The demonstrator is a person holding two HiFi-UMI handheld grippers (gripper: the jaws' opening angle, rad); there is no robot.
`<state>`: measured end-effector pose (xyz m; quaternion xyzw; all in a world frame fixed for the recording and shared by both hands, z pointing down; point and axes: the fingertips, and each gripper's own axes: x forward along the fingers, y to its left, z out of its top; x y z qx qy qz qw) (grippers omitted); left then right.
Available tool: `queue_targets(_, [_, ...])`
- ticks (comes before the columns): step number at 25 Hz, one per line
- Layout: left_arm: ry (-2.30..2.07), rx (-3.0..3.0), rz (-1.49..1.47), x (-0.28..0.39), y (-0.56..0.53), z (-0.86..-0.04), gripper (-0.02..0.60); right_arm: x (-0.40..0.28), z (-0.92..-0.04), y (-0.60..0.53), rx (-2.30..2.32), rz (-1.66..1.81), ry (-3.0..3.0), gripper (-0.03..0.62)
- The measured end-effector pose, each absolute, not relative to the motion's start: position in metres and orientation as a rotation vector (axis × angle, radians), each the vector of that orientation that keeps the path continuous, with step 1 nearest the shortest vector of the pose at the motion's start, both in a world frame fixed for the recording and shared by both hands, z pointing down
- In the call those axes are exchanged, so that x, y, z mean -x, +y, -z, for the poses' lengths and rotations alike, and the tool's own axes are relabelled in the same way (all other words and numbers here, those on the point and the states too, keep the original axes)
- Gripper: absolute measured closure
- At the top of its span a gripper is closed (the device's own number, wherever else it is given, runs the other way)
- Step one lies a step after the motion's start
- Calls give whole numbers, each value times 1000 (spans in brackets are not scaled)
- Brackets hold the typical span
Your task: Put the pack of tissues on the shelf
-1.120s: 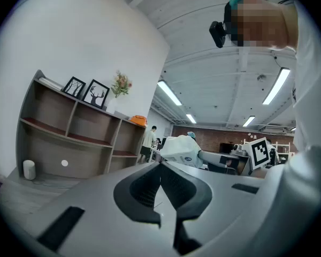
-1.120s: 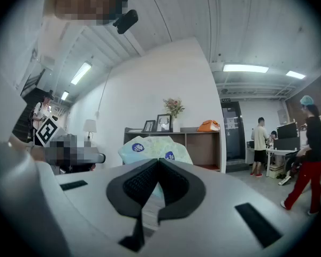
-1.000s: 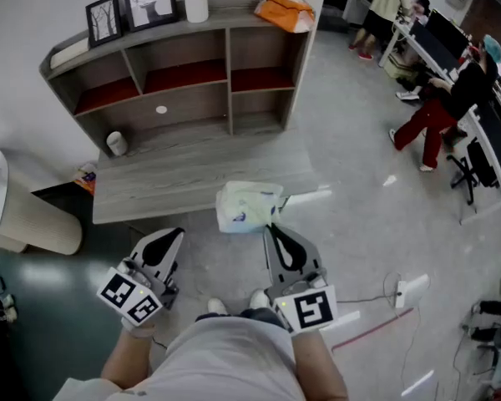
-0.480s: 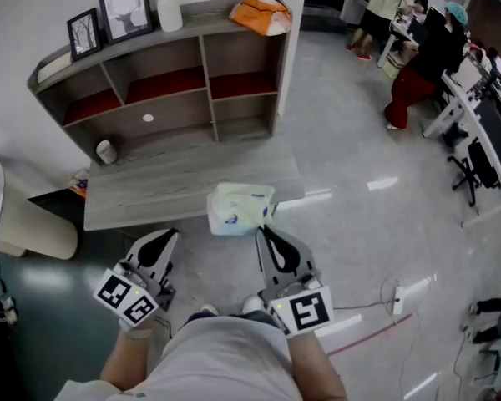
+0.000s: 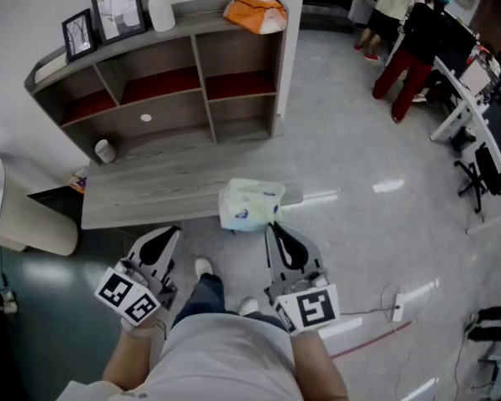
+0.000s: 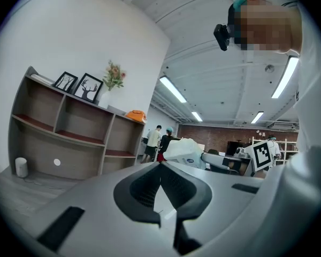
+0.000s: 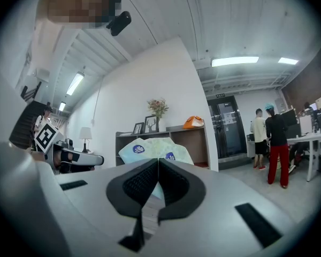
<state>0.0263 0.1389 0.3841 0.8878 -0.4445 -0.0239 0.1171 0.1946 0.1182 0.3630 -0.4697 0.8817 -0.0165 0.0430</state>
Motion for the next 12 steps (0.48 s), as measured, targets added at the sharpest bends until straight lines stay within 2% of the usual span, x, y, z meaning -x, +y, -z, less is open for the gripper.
queue_targets(12, [-1235,-2573,68,24,41,-404,565,-150,-399,28,1519,119,2767,574])
